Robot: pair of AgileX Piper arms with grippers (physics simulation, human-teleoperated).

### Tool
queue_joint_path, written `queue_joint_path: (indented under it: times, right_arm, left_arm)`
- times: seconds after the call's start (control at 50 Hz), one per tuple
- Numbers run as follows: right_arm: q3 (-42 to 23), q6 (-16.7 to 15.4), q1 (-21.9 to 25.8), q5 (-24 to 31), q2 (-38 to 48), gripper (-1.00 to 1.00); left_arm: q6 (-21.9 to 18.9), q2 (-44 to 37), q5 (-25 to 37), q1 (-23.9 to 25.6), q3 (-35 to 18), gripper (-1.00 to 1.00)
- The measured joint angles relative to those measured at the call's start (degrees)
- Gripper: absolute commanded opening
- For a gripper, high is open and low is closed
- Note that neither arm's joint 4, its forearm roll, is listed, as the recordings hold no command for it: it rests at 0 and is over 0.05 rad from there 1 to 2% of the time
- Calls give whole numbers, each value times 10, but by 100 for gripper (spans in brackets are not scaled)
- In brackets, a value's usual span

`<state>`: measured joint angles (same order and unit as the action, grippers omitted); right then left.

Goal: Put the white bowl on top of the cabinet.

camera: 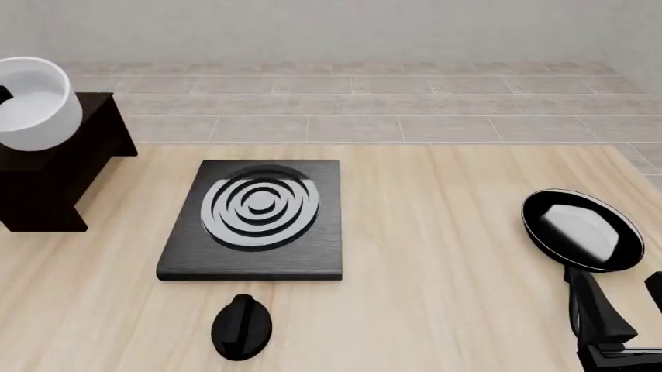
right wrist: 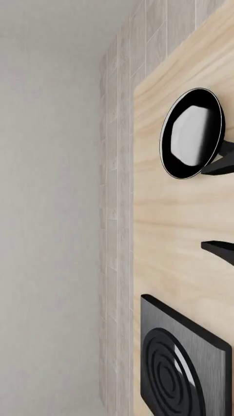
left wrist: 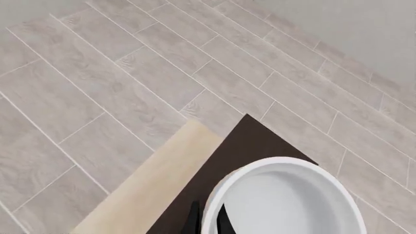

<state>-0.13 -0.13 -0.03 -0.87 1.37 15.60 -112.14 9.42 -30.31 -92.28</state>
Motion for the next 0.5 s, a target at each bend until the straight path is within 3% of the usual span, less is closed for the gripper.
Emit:
queue_joint_path:
  times: [0.3,0.32,0.5]
  right_arm:
    - [0,0,0,0,0,100]
    - [0,0,0,0,0,100]
    - [0,0,0,0,0,100]
  left_arm:
    - [-3,0,-6,-4,6,-100]
    - [-3,0,-6,-4,6,100]
    - [-10,1,1,1,3,100]
